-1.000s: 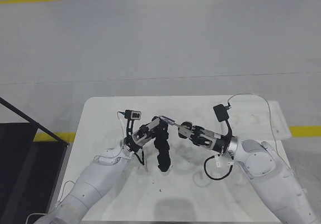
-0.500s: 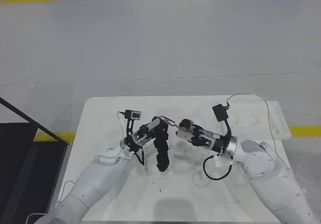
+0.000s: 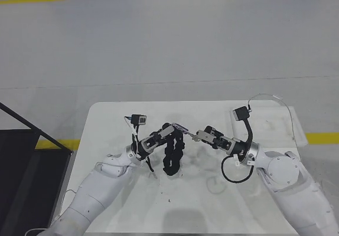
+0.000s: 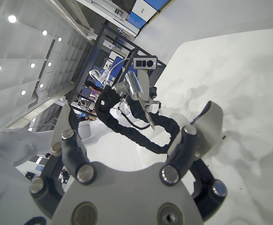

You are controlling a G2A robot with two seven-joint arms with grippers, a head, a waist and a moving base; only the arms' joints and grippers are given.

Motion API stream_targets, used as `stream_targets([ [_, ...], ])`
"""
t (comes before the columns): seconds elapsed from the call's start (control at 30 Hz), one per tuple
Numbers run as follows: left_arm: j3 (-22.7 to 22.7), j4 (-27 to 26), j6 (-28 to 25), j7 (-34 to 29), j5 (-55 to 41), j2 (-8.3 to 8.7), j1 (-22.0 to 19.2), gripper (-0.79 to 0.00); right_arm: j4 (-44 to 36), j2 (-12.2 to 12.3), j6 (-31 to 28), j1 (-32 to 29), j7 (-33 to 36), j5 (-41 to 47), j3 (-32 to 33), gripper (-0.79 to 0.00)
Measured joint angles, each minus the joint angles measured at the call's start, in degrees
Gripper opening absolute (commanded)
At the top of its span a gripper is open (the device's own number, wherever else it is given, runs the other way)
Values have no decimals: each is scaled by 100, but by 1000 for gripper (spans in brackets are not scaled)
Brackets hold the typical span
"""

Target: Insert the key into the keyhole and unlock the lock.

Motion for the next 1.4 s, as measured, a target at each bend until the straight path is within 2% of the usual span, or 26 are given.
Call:
stream_targets([
  [0.2,-164,-463,214,553,765,6,270,-785,34,-13,349,138,44,-122,-73,0],
  [0.43,-308,-632,319,720,1044,8,422,-785,-51,-30,433,144,3,-87,-131,0],
  [1.0,-340,-675,555,621,1380,-55,454,-785,-41,-74,324,200,-112,25,-194,0],
  [1.4,-477,-547,520,688,1361,-91,438,-785,71,-55,435,125,-114,-287,-106,0],
])
